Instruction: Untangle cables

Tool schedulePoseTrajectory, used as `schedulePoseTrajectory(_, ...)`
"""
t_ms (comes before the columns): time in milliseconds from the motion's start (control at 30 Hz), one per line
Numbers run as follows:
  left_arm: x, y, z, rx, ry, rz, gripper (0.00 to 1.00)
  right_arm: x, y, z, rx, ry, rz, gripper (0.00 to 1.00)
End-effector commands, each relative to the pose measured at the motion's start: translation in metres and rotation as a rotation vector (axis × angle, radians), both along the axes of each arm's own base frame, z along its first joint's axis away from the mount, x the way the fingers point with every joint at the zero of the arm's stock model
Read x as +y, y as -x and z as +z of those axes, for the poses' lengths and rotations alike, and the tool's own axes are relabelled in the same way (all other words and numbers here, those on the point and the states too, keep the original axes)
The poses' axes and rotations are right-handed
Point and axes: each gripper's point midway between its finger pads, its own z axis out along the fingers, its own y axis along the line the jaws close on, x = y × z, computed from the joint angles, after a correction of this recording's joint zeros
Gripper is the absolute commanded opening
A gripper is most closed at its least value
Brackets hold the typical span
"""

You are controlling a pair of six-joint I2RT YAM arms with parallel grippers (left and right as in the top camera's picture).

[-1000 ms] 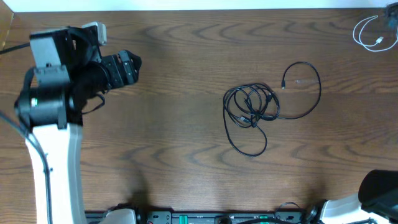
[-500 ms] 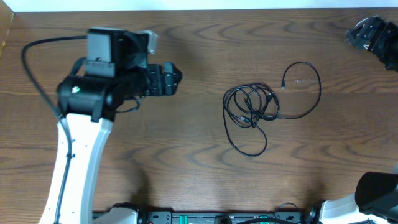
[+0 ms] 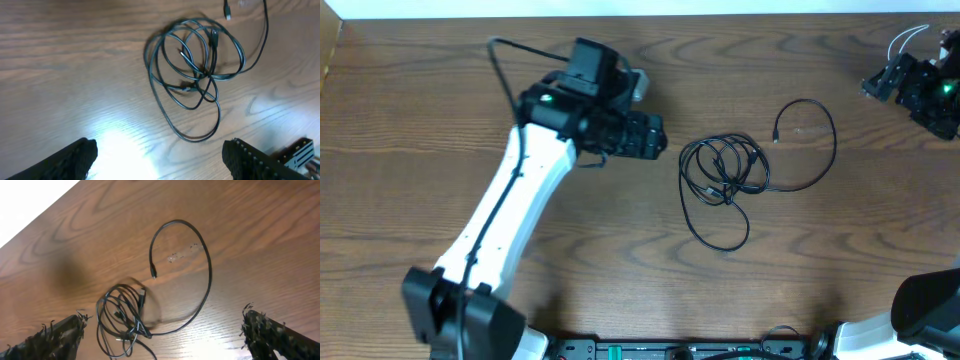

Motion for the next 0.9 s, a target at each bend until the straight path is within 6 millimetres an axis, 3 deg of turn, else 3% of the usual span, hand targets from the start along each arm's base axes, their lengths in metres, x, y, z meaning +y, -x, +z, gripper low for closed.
schedulePoseTrajectory(0,-0.021,0.002,-0.026,0.060,-0.008,-0.018,0.85,0.002,0.002,-0.001,-0.002,0.018,0.027,0.99)
schedulePoseTrajectory(267,-0.065,0.021,-0.077,0.229,-0.021,-0.046,0.84,0.002,0.003,-0.001,0.003,0.017,0.027,0.99)
schedulePoseTrajectory(467,-0.079,0.035,-0.110,0.349,-0.062,0.014,0.75,0.002,0.004,-0.001,0.002,0.026,0.042,0.99)
schedulePoseTrajectory(867,-0.094,0.057,-0.172,0.493,-0.154,0.034,0.70,0.002,0.004,-0.002,0.005,0.025,0.042,0.99)
